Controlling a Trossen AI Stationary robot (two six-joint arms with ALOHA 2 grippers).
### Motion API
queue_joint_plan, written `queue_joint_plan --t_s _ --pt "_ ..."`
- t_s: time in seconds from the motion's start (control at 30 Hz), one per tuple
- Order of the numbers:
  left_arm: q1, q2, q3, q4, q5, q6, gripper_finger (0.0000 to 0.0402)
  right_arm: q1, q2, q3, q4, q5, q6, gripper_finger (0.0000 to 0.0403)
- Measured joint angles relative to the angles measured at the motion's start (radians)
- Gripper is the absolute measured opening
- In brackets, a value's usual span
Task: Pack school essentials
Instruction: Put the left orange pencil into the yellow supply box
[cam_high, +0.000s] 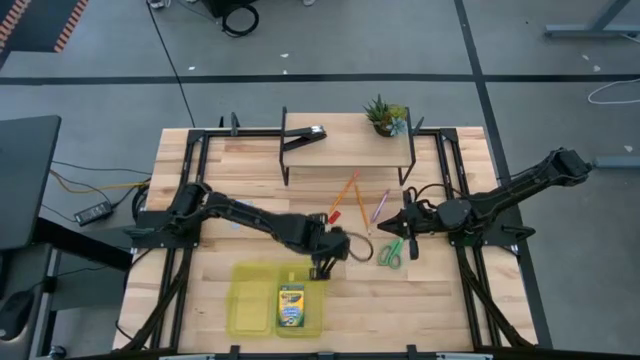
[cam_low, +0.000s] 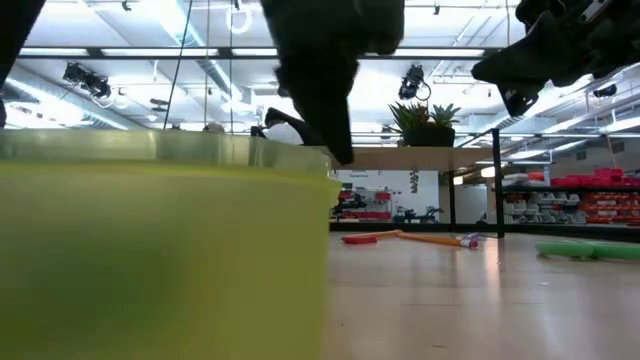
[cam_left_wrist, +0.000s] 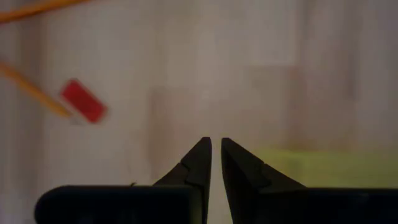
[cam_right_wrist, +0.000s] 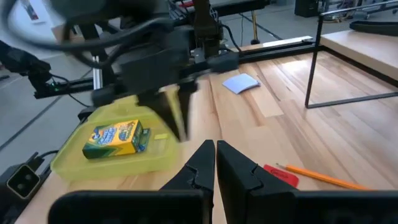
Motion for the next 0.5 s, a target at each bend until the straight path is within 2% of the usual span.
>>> queue_joint_plan --t_s 0.13,0.33,0.5 --pt "0.063 0.000 0.000 0.070 -0.027 -0.041 0.0076 0.001 -0.001 0.000 -0.010 0.000 -0.001 0.0023" --pt "0.152 0.004 0.000 0.132 -0.034 -0.132 0.0141 0.003 -0.019 0.000 -0.067 -0.004 0.004 0.0023" --pt "0.214 0.032 -0.001 0.197 -0.034 -0.128 0.0173 0.003 -0.077 0.000 -0.125 -0.005 0.003 0.0023"
